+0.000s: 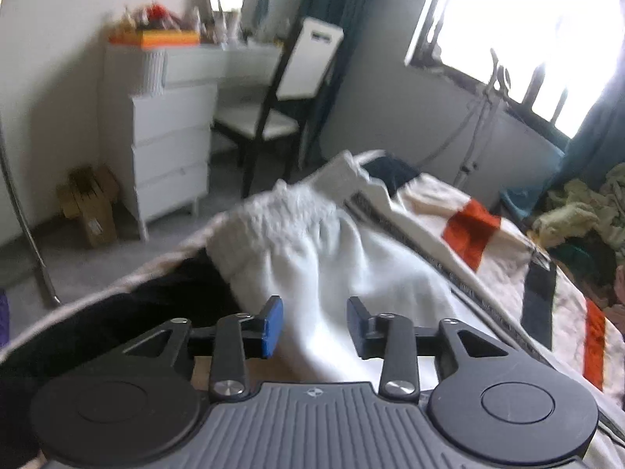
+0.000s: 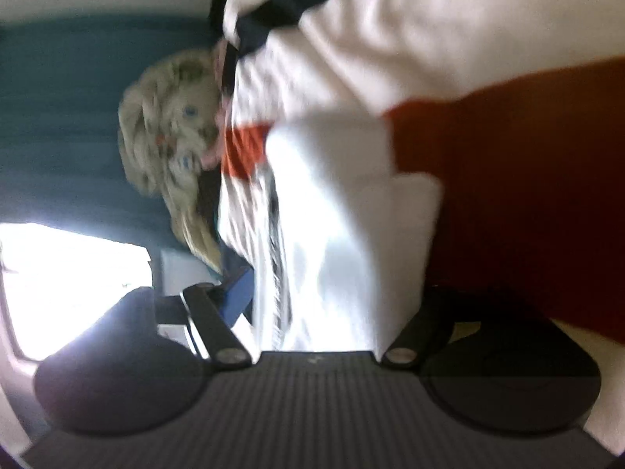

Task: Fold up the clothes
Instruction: 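Lift the pants with both grippers and fold the cuff end over, then lay the pants down and open both grippers over the fold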

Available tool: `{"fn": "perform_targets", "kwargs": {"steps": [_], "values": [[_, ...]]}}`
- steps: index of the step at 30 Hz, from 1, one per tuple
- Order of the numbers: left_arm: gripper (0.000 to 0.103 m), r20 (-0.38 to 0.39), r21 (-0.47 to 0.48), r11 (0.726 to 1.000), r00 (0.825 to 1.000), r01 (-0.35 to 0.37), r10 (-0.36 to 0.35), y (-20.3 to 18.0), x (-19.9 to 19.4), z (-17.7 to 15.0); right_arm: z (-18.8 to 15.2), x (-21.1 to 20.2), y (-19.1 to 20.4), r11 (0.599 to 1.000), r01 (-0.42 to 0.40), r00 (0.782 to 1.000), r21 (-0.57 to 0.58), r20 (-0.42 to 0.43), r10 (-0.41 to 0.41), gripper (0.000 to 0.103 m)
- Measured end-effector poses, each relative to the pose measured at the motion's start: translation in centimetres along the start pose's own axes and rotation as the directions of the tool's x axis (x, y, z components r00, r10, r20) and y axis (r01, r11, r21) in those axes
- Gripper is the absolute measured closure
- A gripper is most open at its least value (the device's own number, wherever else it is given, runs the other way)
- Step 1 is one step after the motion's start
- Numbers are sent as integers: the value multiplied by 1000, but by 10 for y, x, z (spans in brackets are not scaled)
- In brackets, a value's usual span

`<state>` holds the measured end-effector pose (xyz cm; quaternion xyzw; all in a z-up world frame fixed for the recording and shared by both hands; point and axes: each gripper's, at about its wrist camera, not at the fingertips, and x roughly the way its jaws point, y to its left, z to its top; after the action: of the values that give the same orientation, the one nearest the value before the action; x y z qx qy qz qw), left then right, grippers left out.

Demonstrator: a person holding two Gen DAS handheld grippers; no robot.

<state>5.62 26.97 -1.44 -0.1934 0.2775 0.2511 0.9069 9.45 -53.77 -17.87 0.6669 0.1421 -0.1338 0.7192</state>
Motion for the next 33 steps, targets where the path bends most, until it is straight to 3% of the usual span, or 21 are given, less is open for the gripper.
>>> {"fn": "perform_targets", "kwargs": {"steps": [2, 4, 8, 10, 13, 17, 19, 22, 25, 30, 33], "values": [[54, 50, 8, 1000, 999, -21, 21, -8, -11, 1, -1, 10, 3, 999, -4, 1000, -40, -23, 4, 27], [49, 74, 8, 1000, 997, 5, -5, -16, -19, 1, -2, 18, 6, 997, -20, 999, -72, -36, 17, 26], [43, 67, 13, 994, 992, 107, -107, -34, -29, -6, -1, 14, 9, 979, -199, 979, -35, 42, 200, 26], [42, 34, 44, 984, 984, 171, -173, -51, -31, -13, -1, 13, 8, 969, -248, 966, -15, 75, 248, 26], [35, -9, 99, 968, 973, 230, -230, -80, -34, -34, -4, 18, 9, 985, -169, 981, -27, 90, 171, 26], [34, -67, 250, 920, 953, 303, -295, -123, -36, -75, -4, 22, 5, 998, -55, 991, -37, 120, 59, 33], [34, -87, 337, 889, 950, 310, -299, -143, -33, -92, -6, 20, 10, 997, 14, 989, -81, 149, -2, 42], [32, -145, 382, 859, 939, 343, -311, -157, -18, -109, -11, 17, 18, 983, 114, 977, -143, 194, -85, 62], [32, -163, 404, 860, 949, 313, -269, -159, -2, -119, -14, 12, 18, 970, 176, 965, -169, 222, -137, 74], [30, -206, 445, 856, 960, 263, -187, -163, 22, -138, -25, 10, 40, 919, 244, 946, -310, 285, -155, 78], [29, -204, 512, 826, 967, 238, -152, -169, 25, -152, -35, 0, 51, 908, 239, 941, -344, 314, -129, 79]]}}
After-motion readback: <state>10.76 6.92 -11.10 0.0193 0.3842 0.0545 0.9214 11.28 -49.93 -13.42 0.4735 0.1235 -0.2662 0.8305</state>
